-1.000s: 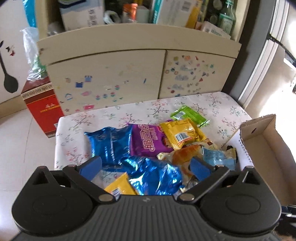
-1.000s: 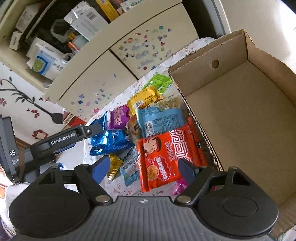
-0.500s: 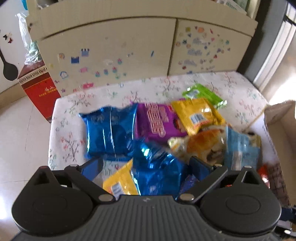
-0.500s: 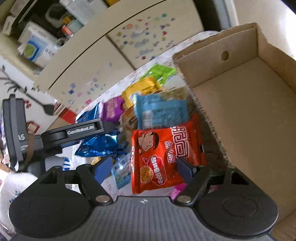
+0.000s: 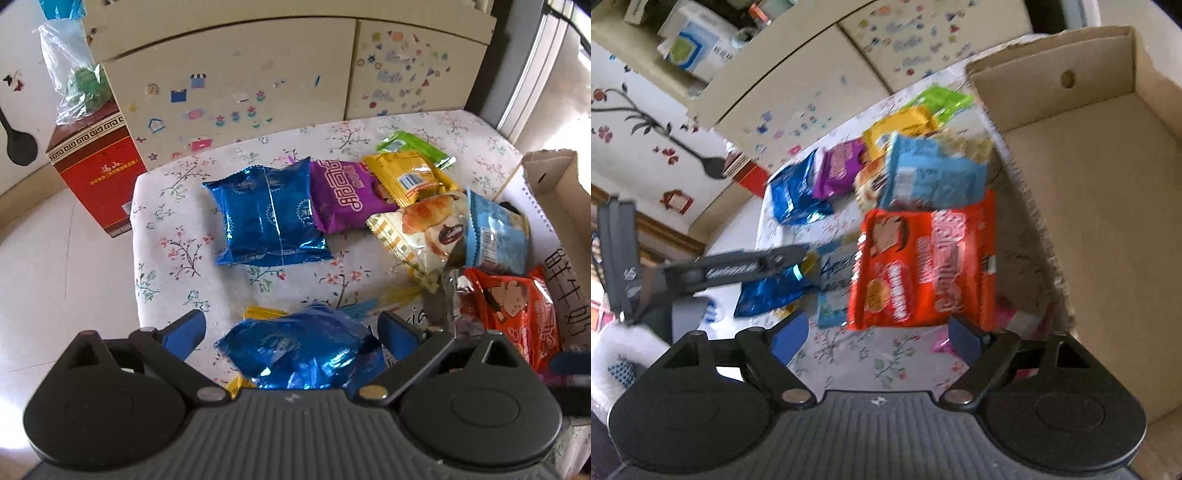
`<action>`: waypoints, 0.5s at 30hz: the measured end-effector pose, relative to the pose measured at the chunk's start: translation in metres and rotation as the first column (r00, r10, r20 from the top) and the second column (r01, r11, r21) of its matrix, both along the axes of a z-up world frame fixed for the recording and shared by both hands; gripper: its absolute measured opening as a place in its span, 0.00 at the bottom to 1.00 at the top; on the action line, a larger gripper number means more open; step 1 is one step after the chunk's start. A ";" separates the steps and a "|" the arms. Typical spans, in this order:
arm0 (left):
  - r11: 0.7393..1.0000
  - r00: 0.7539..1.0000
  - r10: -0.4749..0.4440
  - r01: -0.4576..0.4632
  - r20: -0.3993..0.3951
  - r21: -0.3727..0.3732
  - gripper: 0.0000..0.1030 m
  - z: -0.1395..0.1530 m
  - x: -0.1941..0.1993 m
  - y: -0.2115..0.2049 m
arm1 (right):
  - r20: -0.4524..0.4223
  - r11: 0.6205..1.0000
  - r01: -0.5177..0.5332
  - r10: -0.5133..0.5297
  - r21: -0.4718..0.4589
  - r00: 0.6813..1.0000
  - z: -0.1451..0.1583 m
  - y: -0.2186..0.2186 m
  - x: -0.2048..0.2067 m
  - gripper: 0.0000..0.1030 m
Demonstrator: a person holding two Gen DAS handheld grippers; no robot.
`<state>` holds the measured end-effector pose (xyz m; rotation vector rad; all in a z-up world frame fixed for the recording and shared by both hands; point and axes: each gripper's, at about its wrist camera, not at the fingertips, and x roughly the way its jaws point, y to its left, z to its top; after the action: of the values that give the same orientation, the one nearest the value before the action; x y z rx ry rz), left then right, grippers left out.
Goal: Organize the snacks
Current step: 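Close left tool on the blue foil snack bag and lift it, then grasp the red-orange snack bag with right tool while left tool holds blue bag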
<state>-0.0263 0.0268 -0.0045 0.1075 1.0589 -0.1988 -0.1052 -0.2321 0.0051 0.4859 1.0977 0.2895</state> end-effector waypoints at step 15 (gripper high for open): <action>0.990 0.990 -0.138 0.138 0.026 0.023 0.95 -0.006 -0.010 -0.024 | -0.012 0.988 0.155 -0.155 0.020 0.988 -0.004 -0.003 0.009 0.92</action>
<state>-0.0365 0.0025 -0.0105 0.2022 1.0273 -0.3103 -0.0959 -0.2350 0.0014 0.5885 1.0615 0.1624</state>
